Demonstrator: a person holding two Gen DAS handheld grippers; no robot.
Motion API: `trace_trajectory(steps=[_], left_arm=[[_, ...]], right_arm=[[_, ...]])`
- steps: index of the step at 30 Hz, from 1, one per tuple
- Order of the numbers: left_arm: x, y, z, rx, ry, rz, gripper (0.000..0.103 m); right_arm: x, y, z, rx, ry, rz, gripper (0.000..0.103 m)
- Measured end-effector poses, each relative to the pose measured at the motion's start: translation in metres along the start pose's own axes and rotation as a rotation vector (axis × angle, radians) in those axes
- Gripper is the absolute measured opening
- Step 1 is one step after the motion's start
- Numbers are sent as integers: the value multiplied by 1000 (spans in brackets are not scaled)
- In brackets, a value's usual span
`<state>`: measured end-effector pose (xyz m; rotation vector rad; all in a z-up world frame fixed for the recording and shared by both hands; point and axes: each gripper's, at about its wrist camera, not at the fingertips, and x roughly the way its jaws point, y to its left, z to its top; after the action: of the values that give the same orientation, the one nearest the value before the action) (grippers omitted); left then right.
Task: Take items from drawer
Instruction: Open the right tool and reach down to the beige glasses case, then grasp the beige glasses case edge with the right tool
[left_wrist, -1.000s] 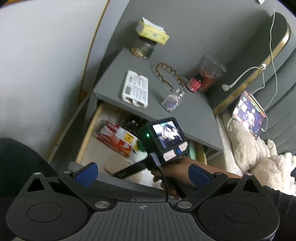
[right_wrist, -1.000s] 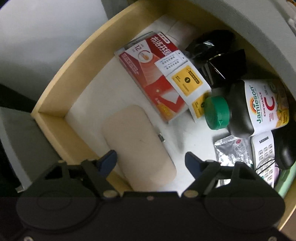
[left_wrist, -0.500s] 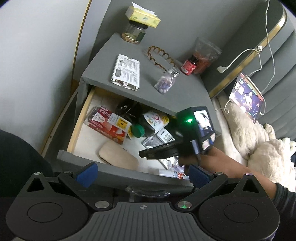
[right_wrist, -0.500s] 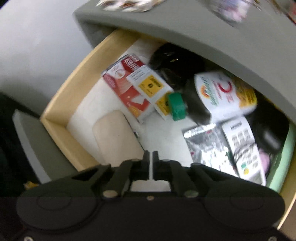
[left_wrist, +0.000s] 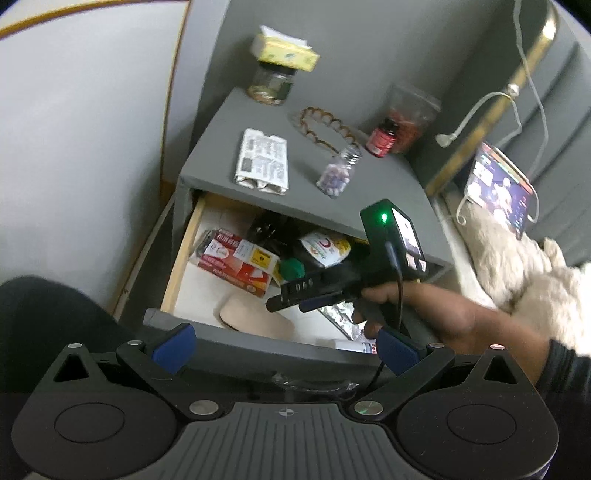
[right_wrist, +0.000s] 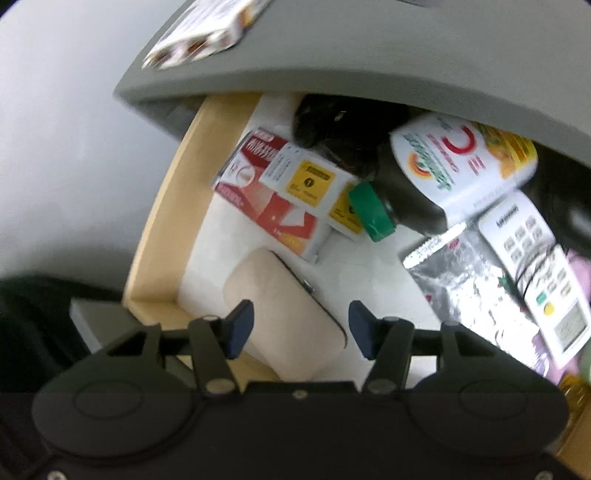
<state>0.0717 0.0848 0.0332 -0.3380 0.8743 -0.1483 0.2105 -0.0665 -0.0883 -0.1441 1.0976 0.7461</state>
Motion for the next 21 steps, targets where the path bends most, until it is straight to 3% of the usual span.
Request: trace_trajectory(steps=[3, 7, 12, 15, 17, 18, 21], left_arm=[[-3, 3, 1, -16, -14, -13, 103], [-2, 5, 2, -39, -4, -16, 103], [-2, 6, 0, -86, 0, -29, 103], [-2, 2, 1, -67, 3, -38, 103], [-2, 2, 2, -75, 1, -39, 103], [-2, 2, 3, -84, 2, -46, 103], [-1, 3, 4, -85, 7, -49, 103]], right_arm=[[-4, -2, 4, 19, -3, -3, 70], [11, 10, 9, -9, 46, -18, 71], [47, 27, 9, -121, 127, -98, 73], [64, 35, 2, -200, 160, -141, 84], [66, 44, -3, -278, 174, -161, 80], [65, 45, -2, -288, 176, -158, 70], [59, 48, 0, -317, 183, -150, 66]])
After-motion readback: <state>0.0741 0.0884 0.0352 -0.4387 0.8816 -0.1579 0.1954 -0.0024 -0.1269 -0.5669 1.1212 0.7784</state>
